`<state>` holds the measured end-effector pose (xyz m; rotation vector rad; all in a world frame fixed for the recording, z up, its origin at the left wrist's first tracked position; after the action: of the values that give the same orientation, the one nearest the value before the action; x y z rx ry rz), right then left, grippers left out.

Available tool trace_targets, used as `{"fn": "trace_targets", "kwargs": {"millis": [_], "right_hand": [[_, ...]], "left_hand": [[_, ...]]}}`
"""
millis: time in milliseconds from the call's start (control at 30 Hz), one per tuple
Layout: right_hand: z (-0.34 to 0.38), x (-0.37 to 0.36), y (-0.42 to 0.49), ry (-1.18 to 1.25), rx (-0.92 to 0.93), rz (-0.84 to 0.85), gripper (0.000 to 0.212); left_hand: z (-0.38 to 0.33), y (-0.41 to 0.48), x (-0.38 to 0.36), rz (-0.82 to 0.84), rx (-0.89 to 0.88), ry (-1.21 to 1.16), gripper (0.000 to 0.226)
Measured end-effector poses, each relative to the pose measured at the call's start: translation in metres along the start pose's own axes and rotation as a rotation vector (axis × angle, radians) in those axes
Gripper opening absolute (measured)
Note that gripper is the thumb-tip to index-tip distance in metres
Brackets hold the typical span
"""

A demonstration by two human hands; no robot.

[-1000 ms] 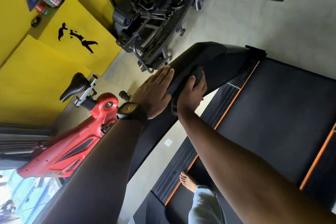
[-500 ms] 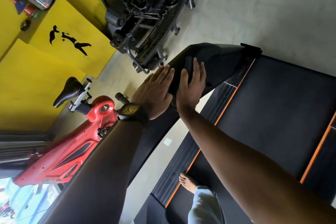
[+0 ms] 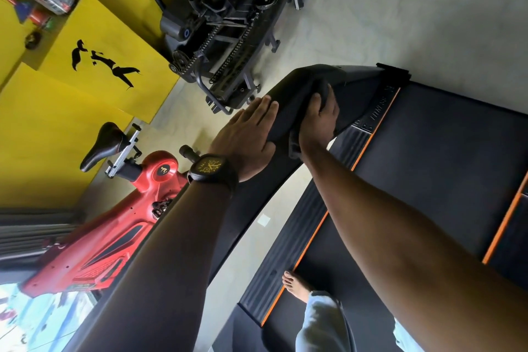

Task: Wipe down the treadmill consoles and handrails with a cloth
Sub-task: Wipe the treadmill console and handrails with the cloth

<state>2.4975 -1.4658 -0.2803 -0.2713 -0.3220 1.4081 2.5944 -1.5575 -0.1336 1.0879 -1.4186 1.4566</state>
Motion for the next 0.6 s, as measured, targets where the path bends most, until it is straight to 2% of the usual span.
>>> {"fn": "trace_targets", "kwargs": {"millis": [33,67,167,233,333,433,467,500,600], "right_hand": [[-0.004,0.000,-0.001,0.020,-0.103,0.006,0.048],[-0.002,0.000,-0.006,0.008,-0.113,0.002,0.048],[0.012,-0.005,-0.020,-0.063,0.260,-0.027,0.046],[0.017,-0.010,-0.010,-0.110,0.380,-0.036,0.045],[0.010,-0.006,0.012,-0.045,0.227,-0.046,0.047],[-0.008,-0.005,0.015,0.040,-0.135,-0.035,0.050],[-0.013,-0.007,0.006,0.045,-0.180,-0.030,0.052],[-0.015,-0.010,-0.006,0.046,-0.164,-0.030,0.055],[-0.015,-0.011,-0.025,0.067,0.081,-0.034,0.053]], "left_hand": [[0.001,0.001,0.000,0.005,0.000,-0.002,0.071],[0.001,0.000,-0.001,0.012,0.000,-0.004,0.071],[0.002,0.001,-0.001,0.015,-0.011,0.001,0.071],[0.002,0.002,-0.001,0.010,-0.013,-0.001,0.071],[0.001,0.002,-0.001,0.012,-0.001,-0.013,0.072],[0.002,0.003,-0.002,0.011,-0.003,-0.019,0.072],[0.002,0.003,-0.002,0.011,-0.006,-0.017,0.071],[0.002,0.003,-0.002,0.012,-0.008,-0.013,0.071],[0.003,0.004,-0.002,0.014,-0.020,-0.003,0.071]]}}
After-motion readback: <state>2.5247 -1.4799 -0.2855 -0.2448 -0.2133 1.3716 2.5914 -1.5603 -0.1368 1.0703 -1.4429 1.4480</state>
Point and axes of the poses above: each hand's wrist, its own y-axis towards the middle knuckle, its own x-axis out of the back of the hand, z = x × y, the point moved 2 cm from there along y, towards the middle knuckle, and after that the axes turned 1 degree about -x, right-handed, at the moved point
